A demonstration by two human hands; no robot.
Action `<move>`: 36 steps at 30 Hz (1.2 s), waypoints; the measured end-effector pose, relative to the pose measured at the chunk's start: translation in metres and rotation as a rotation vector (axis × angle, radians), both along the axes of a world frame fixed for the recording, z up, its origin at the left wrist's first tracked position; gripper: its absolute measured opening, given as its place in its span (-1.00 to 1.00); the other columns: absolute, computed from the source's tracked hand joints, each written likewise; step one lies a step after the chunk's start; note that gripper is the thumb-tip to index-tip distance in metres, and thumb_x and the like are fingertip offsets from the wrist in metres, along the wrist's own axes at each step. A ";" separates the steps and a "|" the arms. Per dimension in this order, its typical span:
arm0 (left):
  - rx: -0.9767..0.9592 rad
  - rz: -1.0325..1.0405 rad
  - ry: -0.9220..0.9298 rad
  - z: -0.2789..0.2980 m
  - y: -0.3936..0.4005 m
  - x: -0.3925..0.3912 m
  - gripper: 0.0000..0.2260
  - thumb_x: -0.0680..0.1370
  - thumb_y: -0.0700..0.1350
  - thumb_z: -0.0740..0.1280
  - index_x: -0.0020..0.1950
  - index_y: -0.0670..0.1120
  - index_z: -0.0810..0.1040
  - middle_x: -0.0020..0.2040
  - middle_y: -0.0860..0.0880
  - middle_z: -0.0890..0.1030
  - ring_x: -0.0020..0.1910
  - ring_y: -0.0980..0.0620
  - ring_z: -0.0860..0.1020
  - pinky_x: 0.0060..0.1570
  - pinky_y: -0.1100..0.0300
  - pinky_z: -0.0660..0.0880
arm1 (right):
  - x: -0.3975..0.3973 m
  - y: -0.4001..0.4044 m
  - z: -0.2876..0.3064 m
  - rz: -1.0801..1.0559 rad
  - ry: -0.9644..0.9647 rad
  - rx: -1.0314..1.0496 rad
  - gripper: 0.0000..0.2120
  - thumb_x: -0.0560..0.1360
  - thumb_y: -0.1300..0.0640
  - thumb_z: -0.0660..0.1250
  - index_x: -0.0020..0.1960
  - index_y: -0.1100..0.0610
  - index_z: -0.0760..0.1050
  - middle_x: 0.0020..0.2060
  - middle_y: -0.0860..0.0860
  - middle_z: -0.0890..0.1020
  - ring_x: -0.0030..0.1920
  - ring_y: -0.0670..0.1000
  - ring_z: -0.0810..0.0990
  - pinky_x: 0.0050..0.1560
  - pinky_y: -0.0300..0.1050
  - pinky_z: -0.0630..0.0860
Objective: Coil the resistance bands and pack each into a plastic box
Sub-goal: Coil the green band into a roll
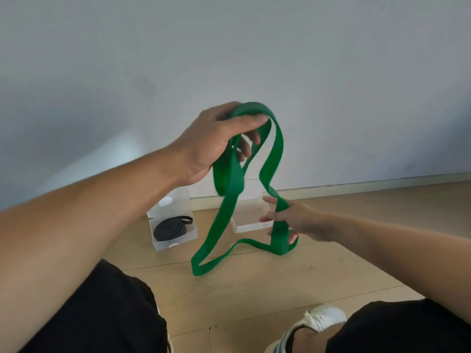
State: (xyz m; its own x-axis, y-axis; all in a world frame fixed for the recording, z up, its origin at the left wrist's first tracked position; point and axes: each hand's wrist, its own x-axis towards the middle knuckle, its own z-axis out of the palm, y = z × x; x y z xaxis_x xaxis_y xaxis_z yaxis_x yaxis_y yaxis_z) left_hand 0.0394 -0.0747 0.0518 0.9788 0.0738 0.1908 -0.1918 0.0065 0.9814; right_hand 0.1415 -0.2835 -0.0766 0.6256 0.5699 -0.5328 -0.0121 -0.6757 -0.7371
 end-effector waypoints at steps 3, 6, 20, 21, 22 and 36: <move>-0.004 -0.013 0.075 -0.008 -0.003 0.004 -0.96 0.53 -0.07 0.45 -0.12 0.02 0.67 -0.30 -0.04 0.56 -0.44 0.03 0.44 -0.35 0.15 0.39 | -0.006 0.004 -0.004 0.221 0.014 -0.077 -0.10 0.50 0.03 0.50 0.61 -0.21 -0.02 0.48 0.06 0.41 0.32 0.10 0.55 0.16 -0.01 0.60; 0.022 -0.166 0.093 -0.007 -0.009 0.003 -0.90 0.45 -0.17 0.49 -0.07 -0.05 0.63 -0.35 -0.04 0.47 -0.46 0.04 0.37 -0.39 0.19 0.37 | -0.023 0.020 -0.012 0.278 -0.018 -0.053 0.14 0.33 -0.12 0.61 0.61 -0.25 -0.12 0.58 -0.03 0.23 0.53 0.03 0.29 0.47 -0.04 0.31; 0.703 -0.229 0.546 -0.034 0.032 0.000 -0.71 0.50 -0.31 0.51 0.15 -0.12 0.52 0.03 -0.15 0.73 -0.15 -0.05 0.74 -0.17 0.02 0.64 | 0.032 -0.011 0.003 -0.420 -0.207 0.023 -0.65 0.59 -0.11 0.34 0.08 0.19 0.58 -0.02 0.11 0.71 -0.07 0.10 0.68 -0.12 -0.05 0.63; 0.821 -0.230 0.640 -0.042 0.043 0.000 -0.74 0.49 -0.27 0.53 0.10 -0.11 0.54 -0.01 -0.12 0.74 -0.15 -0.04 0.75 -0.19 0.06 0.62 | 0.037 -0.020 0.009 -0.485 -0.251 0.014 -0.69 0.57 -0.07 0.39 0.07 0.19 0.59 -0.07 0.10 0.71 -0.10 0.11 0.69 -0.10 0.00 0.65; 0.891 -0.228 0.720 -0.050 0.054 0.000 -0.76 0.47 -0.24 0.55 0.07 -0.12 0.58 -0.08 -0.07 0.75 -0.15 -0.03 0.75 -0.16 0.09 0.62 | 0.041 -0.028 0.013 -0.519 -0.323 -0.002 -0.74 0.54 -0.02 0.44 0.04 0.18 0.59 -0.13 0.09 0.69 -0.14 0.12 0.67 -0.10 0.03 0.66; 0.732 -0.311 0.742 -0.069 0.049 0.011 -0.80 0.66 -0.07 0.32 0.22 -0.10 0.62 -0.03 -0.09 0.75 -0.22 -0.02 0.70 -0.05 0.02 0.62 | 0.044 -0.061 0.066 -0.222 -1.608 -0.327 -0.73 0.40 0.39 0.34 0.05 0.15 0.53 0.22 0.17 0.48 0.50 0.21 0.17 0.39 0.19 0.33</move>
State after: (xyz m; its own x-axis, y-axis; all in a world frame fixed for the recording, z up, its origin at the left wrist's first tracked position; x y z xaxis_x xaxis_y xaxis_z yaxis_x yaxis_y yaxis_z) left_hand 0.0507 -0.0253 -0.0171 0.8245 -0.0882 -0.5589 0.3594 -0.6814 0.6376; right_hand 0.1853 -0.3448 -0.0102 0.6680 0.4012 0.6267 0.4615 -0.8840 0.0741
